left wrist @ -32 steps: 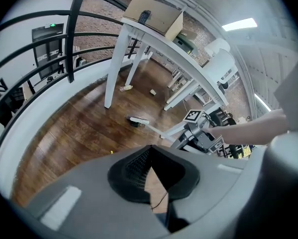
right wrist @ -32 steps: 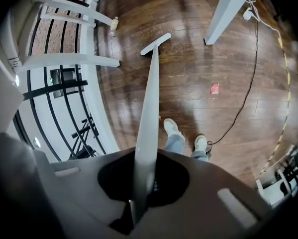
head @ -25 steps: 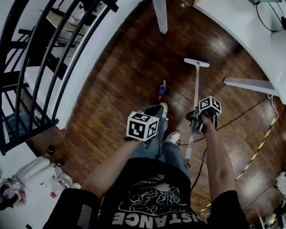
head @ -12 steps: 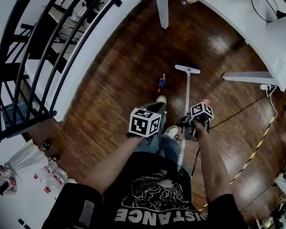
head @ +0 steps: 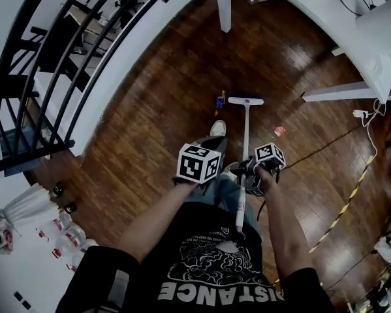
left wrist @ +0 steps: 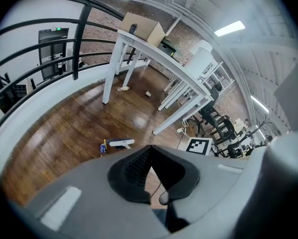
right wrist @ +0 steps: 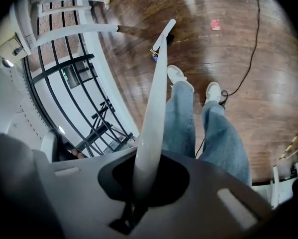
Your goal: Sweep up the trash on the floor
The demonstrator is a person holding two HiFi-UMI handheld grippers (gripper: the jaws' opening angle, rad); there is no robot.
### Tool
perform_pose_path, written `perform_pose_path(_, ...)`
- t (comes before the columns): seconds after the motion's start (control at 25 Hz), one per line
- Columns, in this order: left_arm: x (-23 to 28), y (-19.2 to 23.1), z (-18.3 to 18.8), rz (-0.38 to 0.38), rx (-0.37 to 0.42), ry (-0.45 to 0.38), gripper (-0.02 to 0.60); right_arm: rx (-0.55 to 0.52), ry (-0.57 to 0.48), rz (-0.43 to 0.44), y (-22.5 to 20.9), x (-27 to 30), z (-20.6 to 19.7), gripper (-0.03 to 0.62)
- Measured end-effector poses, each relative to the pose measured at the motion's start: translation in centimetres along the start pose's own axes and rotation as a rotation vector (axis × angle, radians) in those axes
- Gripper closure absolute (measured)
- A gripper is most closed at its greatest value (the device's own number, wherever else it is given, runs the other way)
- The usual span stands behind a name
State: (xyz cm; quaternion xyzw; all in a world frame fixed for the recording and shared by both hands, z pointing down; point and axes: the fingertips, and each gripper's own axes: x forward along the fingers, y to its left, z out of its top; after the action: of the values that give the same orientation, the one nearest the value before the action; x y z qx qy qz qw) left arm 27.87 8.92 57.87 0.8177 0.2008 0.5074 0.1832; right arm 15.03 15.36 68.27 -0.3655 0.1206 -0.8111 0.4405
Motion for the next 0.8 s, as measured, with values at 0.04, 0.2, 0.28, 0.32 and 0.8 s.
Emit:
perform_pose_path(0.04,-0.3,-0.1,-0.5,0.002,0.000,-0.004,0.575,0.000,0.000,0.004,-0.3,0.2,-0.5,0.594)
perform_pose_path(0.2,-1.0,-0.7,-1.9,0.009,0.004,-0.017,0.575,-0.004,-0.017,0.014,-1.3,0.3,-1.5,0.594)
perform_pose_path(0.28,-1.3,-1.0,-2.4,0.012,0.007,-0.021,0.575,-0.005,-0.037,0.015,-1.6,-0.2,-1.6,0.594)
perform_pose_path(0.32,-1.5,-1.1,-2.6,0.013,0.009,-0.021,0.575,-0.004,-0.048,0.016,-1.7,-0.4,-1.5,0.594)
perform_pose_path(0.8,-1.0,-3.7,-2.8,-0.005,0.053,-0.025,0.575,-0.075,-0.129,0.064,-1.9,-4.6,-2.0,0.594)
